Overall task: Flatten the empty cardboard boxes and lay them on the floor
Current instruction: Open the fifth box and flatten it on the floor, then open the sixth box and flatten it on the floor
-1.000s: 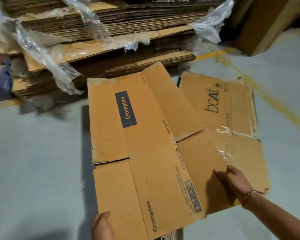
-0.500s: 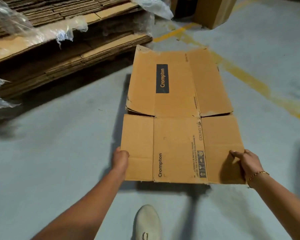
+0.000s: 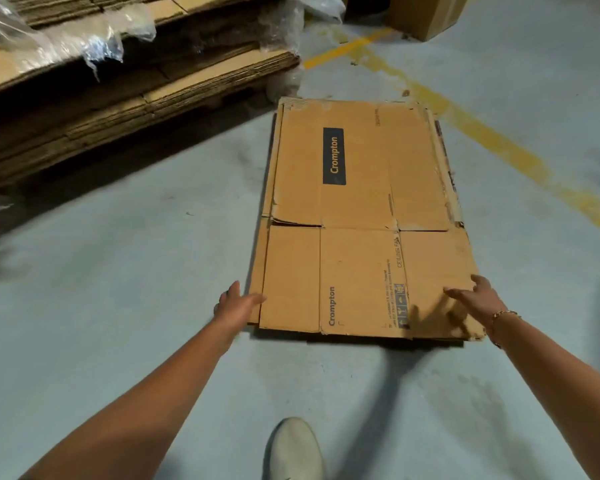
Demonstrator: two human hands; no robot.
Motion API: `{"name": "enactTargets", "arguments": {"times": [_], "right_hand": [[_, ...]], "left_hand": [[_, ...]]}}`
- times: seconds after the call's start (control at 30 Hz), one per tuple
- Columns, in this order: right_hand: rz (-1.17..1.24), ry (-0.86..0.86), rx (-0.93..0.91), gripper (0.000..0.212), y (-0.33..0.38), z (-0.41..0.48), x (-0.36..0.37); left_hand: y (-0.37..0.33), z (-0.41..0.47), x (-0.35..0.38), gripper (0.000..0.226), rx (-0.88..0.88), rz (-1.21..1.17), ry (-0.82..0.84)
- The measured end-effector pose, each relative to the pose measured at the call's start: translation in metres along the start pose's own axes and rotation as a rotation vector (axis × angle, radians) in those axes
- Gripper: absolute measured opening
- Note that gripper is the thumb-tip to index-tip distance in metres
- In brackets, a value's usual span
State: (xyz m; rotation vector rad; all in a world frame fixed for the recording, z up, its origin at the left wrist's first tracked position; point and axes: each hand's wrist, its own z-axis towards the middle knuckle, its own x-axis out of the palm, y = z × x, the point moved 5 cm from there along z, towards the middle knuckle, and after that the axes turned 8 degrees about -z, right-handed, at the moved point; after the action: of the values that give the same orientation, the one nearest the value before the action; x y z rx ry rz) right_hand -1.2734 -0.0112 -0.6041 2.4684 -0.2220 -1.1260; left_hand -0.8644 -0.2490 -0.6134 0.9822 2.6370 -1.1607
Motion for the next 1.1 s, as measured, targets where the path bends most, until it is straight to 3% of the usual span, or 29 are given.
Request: {"name": "enactTargets", "arguments": {"times": [0.17, 0.3, 0.37, 0.43, 0.5, 0.63, 0.73, 0.77, 0.97, 1.1], "right_hand": [[-0.191, 0.119, -0.194, 0.076, 0.056, -0.055, 0.043], [-0.341, 0.293, -0.388, 0.074, 0.135, -0.133, 0.095], [-0.437, 0.382, -0.484, 0.087, 0.175, -0.181, 0.126], [-0.537, 0.457, -0.565, 0.12, 0.203, -0.218, 0.155], [-0.626, 0.56, -0.626, 0.13, 0.227, -0.247, 0.201], [-0.776, 0.647, -0.862, 0.11, 0.284, -0.33, 0.303], [-0.937, 0.675, -1.008, 0.047, 0.315, -0.452, 0.366], [-0.984, 0.684, -1.033, 0.038, 0.323, -0.49, 0.389], [-1.181, 0.863, -1.217, 0.029, 0.321, -0.663, 0.547], [-1.113, 1.026, -1.21, 0.03, 0.294, -0.768, 0.65]], "left_hand": [[0.042, -0.047, -0.088, 0.082, 0.023, 0.315, -0.086], [0.074, -0.106, -0.194, 0.08, 0.035, 0.428, -0.198], [0.099, -0.137, -0.253, 0.077, 0.032, 0.44, -0.253], [0.123, -0.166, -0.301, 0.074, 0.019, 0.468, -0.282], [0.155, -0.202, -0.354, 0.071, -0.019, 0.471, -0.307], [0.233, -0.276, -0.454, 0.066, -0.095, 0.418, -0.412], [0.297, -0.329, -0.519, 0.064, -0.159, 0.338, -0.549], [0.321, -0.345, -0.537, 0.063, -0.187, 0.305, -0.593], [0.472, -0.417, -0.615, 0.057, -0.395, 0.103, -0.757], [0.558, -0.433, -0.65, 0.049, -0.458, -0.068, -0.893]]}}
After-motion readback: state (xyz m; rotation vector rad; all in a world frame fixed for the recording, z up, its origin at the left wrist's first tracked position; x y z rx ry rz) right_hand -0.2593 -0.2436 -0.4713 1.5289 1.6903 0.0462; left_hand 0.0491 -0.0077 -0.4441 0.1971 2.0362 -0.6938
